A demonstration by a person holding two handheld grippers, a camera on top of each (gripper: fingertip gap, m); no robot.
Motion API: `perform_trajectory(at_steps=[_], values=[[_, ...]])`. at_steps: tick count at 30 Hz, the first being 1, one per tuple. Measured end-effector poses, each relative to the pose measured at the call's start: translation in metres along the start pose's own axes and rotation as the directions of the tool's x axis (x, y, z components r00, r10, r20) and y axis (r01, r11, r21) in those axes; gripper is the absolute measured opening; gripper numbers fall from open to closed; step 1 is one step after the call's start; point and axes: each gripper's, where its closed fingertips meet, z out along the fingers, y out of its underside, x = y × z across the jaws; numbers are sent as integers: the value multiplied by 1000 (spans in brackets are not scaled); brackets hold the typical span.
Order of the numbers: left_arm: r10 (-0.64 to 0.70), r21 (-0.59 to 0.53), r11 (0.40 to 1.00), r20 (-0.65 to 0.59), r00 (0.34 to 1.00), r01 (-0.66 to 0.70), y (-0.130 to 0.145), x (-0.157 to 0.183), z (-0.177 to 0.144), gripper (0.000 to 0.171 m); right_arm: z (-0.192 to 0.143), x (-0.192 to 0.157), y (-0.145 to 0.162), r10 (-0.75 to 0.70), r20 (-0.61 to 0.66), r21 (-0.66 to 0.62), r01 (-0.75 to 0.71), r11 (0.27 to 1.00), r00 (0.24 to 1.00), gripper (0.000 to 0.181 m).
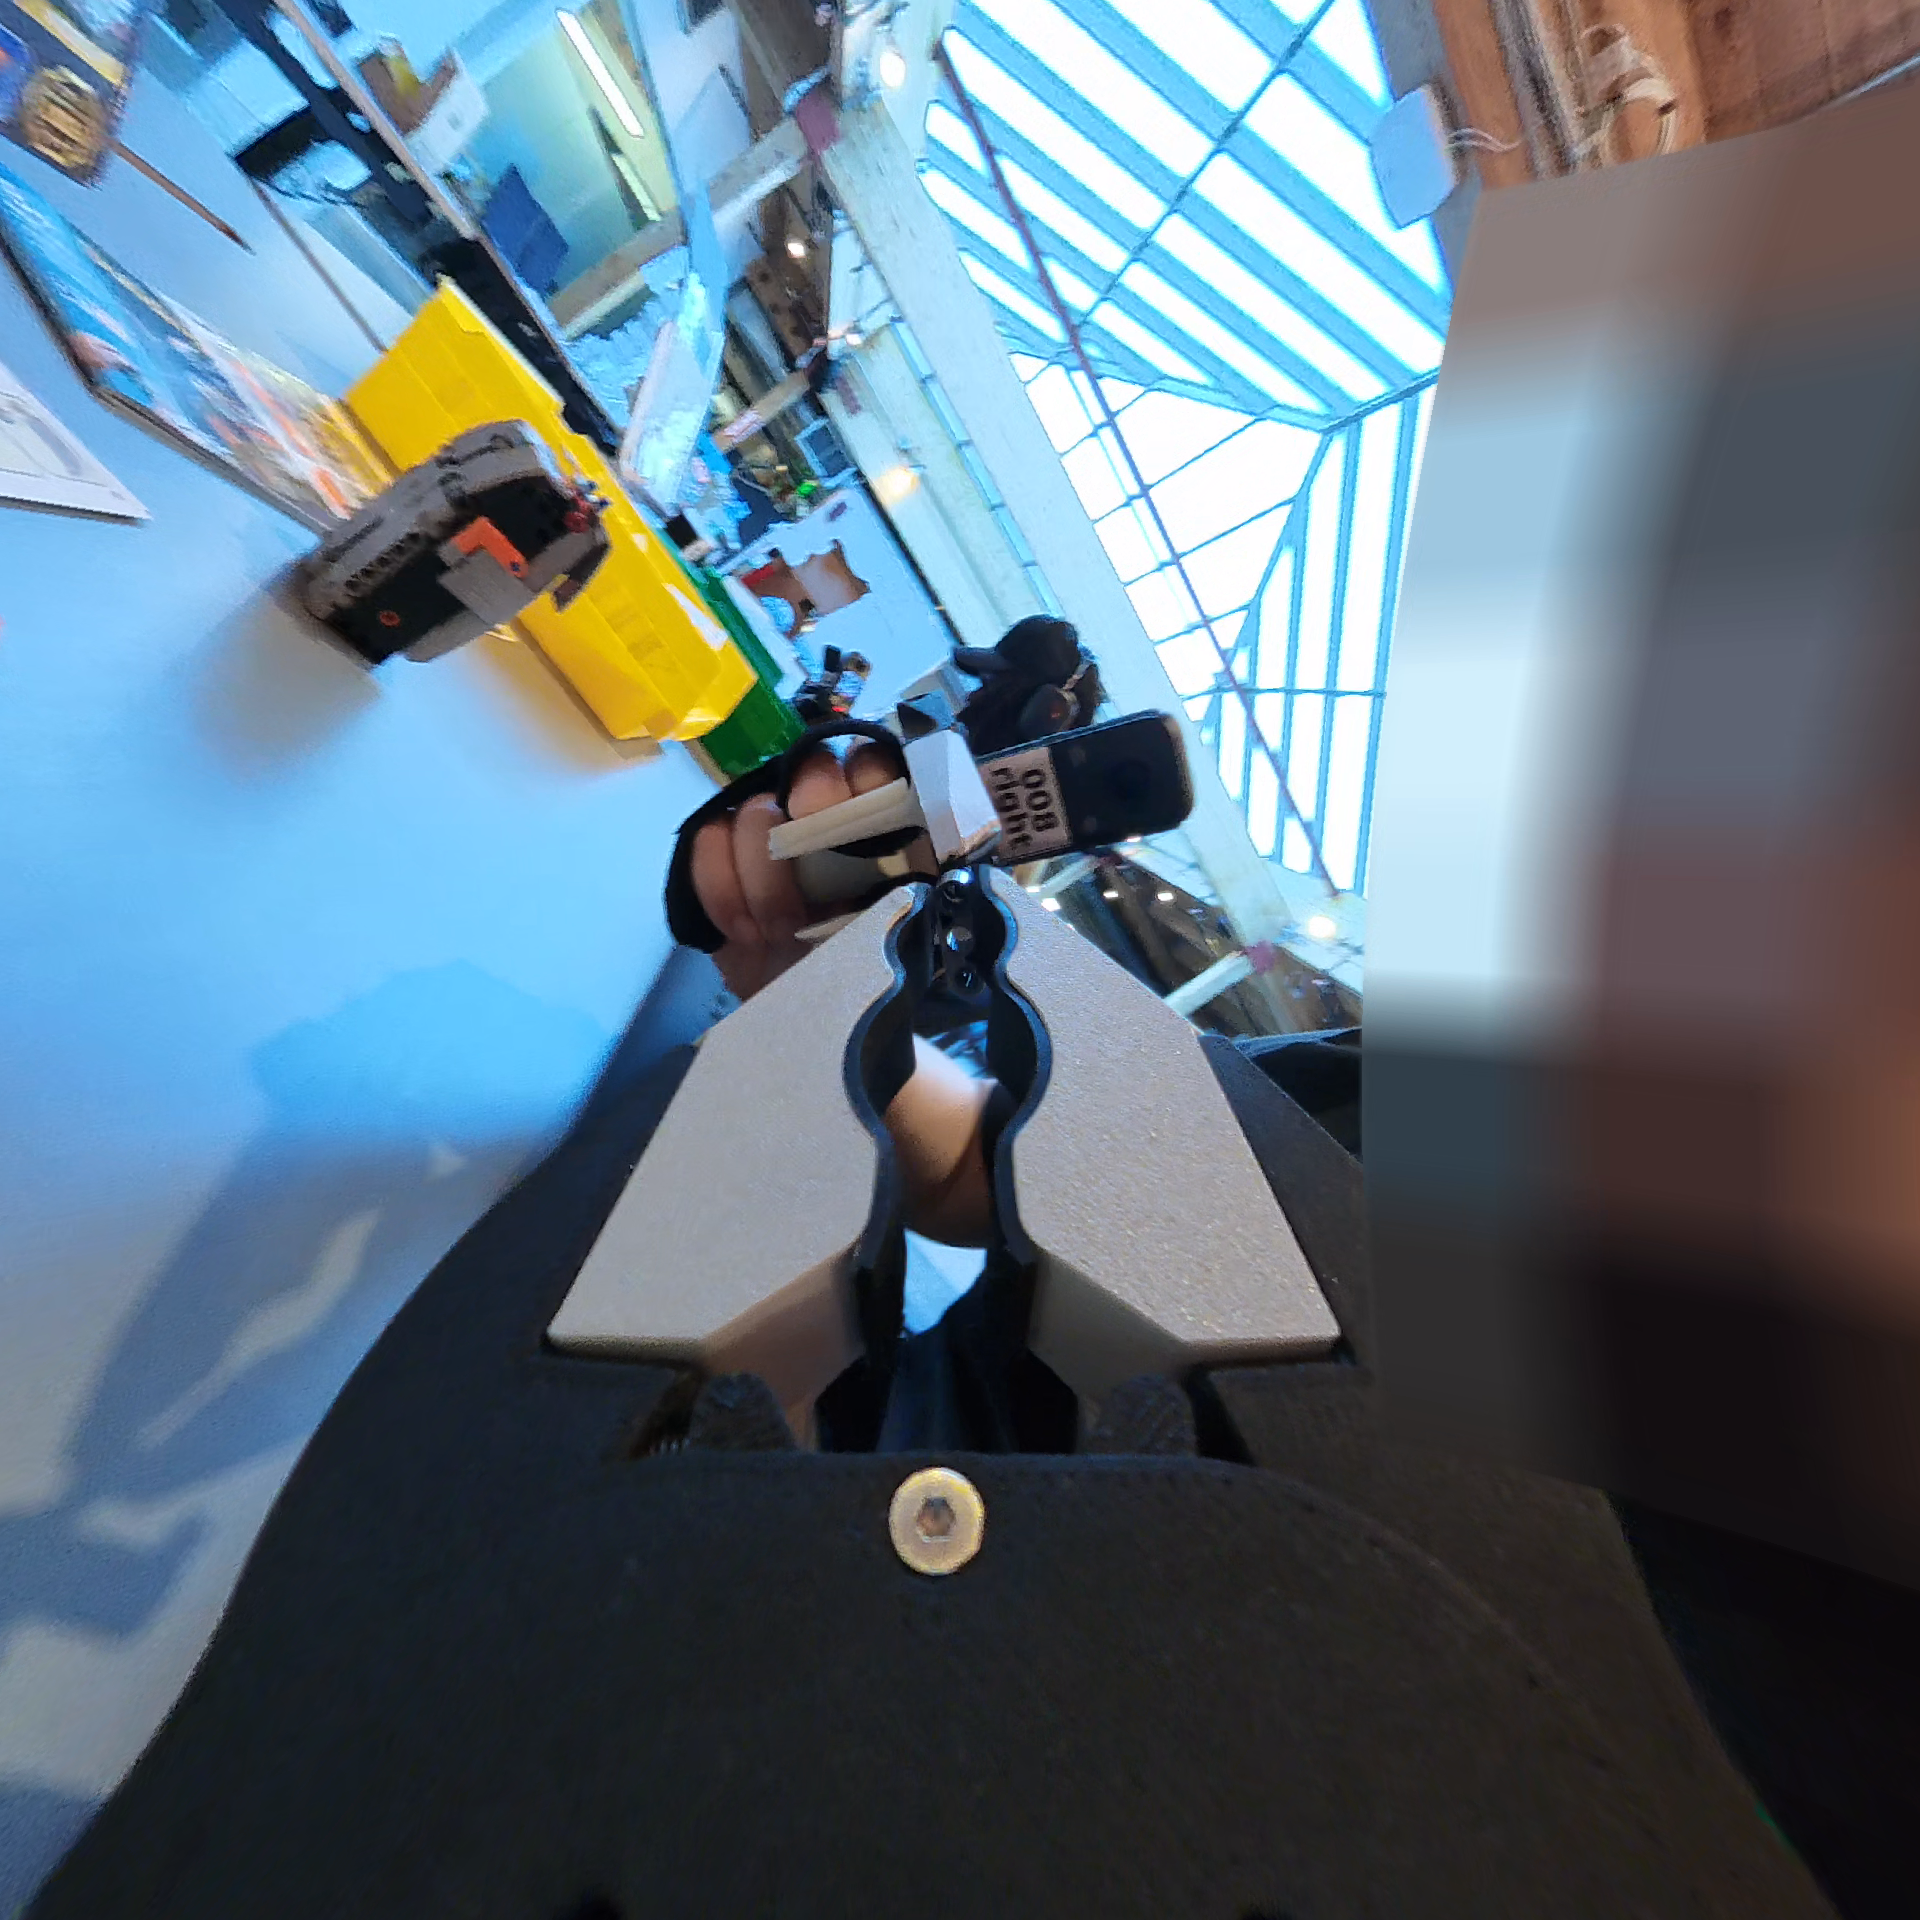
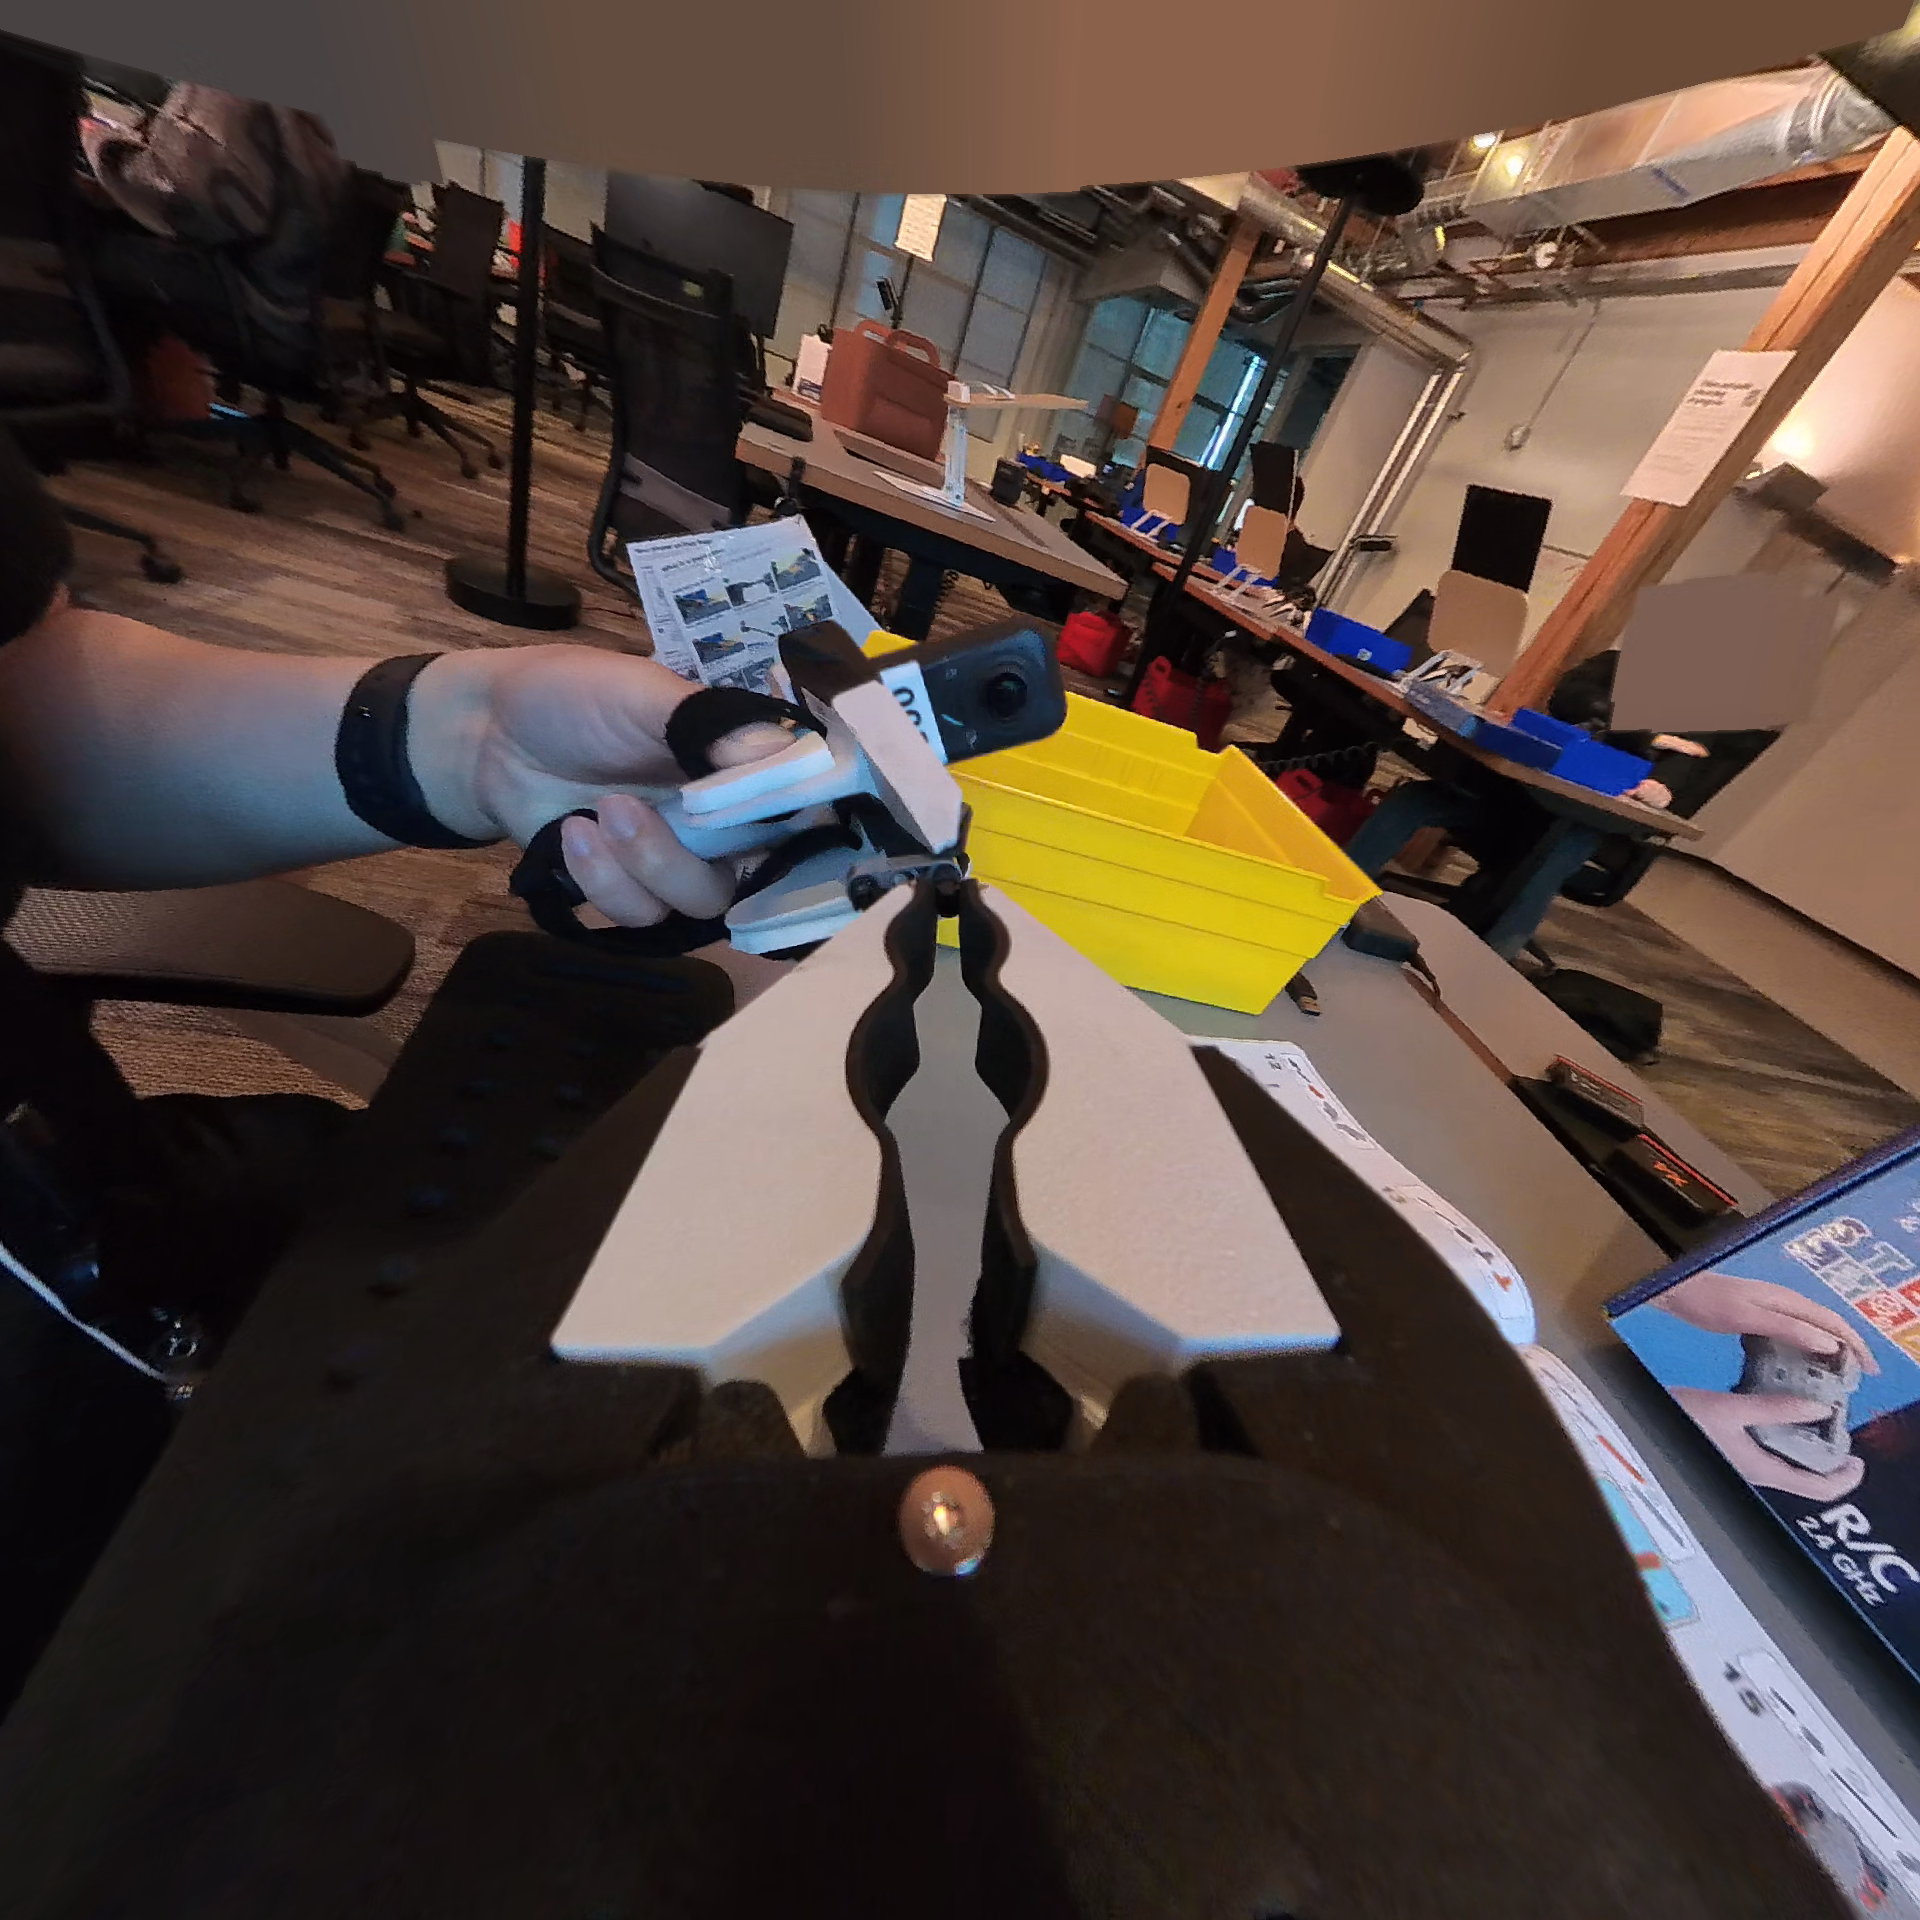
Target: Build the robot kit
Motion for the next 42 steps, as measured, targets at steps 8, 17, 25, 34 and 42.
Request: perform_trajectory(at_steps=[8, 17, 25, 34, 42], values=[[55, -7, 998, 96, 994, -55, 0, -6, -4, 3, 3, 0, 7, 28, 8, -34, -27, 999, 1000, 2], [-25, 3, 1000, -11, 1000, 25, 5, 0, -1, 3, 0, -4, 2, 82, 78, 13, -83, 996, 994, 2], [117, -5, 993, 91, 989, -117, 1, -4, -2, 2, 1, 0, 6, 75, 40, -23, -74, 997, 996, 2], [72, -6, 997, 68, 995, -71, 6, -6, 2, 4, 1, -1, 2, 85, 47, -9, -85, 996, 995, 2], [33, 19, 999, -16, 999, -33, 6, 0, 6, 3, -4, -1, -3, 197, 129, 33, -203, 979, 972, 2]])
